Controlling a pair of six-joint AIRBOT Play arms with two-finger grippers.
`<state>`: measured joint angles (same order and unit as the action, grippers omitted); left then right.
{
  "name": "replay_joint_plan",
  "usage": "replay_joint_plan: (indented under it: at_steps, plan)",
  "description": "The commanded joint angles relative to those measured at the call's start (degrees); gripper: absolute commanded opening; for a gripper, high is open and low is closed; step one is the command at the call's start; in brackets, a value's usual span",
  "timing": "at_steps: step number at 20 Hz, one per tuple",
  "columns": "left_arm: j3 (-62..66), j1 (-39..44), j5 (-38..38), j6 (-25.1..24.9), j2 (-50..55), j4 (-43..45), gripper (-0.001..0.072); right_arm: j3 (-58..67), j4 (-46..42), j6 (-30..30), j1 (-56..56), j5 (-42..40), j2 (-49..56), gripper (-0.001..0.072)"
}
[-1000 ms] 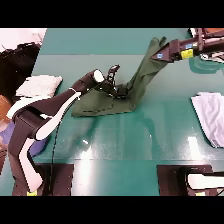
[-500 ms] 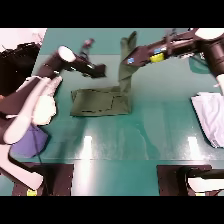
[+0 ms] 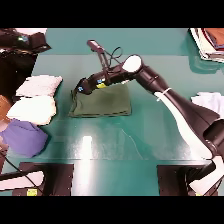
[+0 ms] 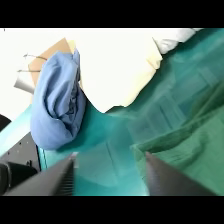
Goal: Fold the shirts.
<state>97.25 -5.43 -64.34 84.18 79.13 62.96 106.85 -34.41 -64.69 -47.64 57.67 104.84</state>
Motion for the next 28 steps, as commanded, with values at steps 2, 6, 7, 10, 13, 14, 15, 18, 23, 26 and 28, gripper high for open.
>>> replay_joint_plan:
  at_steps: [2,6,7,10,13,14,15,18,23,26,28]
  plan:
    - [-0.02,-2.05,-3.89,-1.9,-2.05,1.07,0.0028,4.52,-7.85,-3.3,2.54,13.07,0.48,0.041]
    - [-0.02,-2.05,-5.77,-2.14,-2.05,0.94,0.0027,-11.08,-16.41,-7.19,12.46,13.88,-7.39,0.0411]
    - [-0.09,-2.05,-6.01,-2.14,-2.05,0.94,0.0027,-16.9,-16.35,-8.68,15.8,13.03,-9.44,0.0411]
    - [-0.17,-2.05,-6.86,-2.14,-2.05,0.94,0.0027,-33.09,-14.84,-12.22,24.41,5.25,-14.38,0.0454]
    - [-0.17,-2.05,-6.58,-2.14,-2.03,0.92,0.0027,-40.89,-7.74,-12.17,29.83,3.72,-13.7,0.0632]
    - [-0.17,-2.05,-6.62,-2.14,-2.03,0.92,0.0027,-41.35,-6.36,-12.17,30.18,3.65,-12.33,0.0631]
    - [-0.17,-2.05,-6.69,-2.14,-2.03,0.87,0.0027,-40.94,-5.18,-12.15,30.03,3.65,-10.69,0.0627]
    - [-0.17,-2.05,-6.71,-2.16,-2.05,0.83,0.0028,-35.69,-1.44,-11.72,26.84,3.3,-5.11,0.0623]
    - [-0.17,-2.05,-6.73,-2.14,-2.05,-0.72,0.0027,-22.56,-1.05,-11.78,19.41,1.38,3.58,0.0457]
    - [-0.17,-1.81,-6.67,-2.14,-2.05,-2.29,0.0026,-17.22,-1.31,-11.74,16.22,0.87,5.99,0.0071]
    - [-0.17,0.11,-6.56,-2.14,-2.05,-1.6,0.0026,-15.06,-1.86,-11.74,15.13,-0.7,5.95,0.0018]
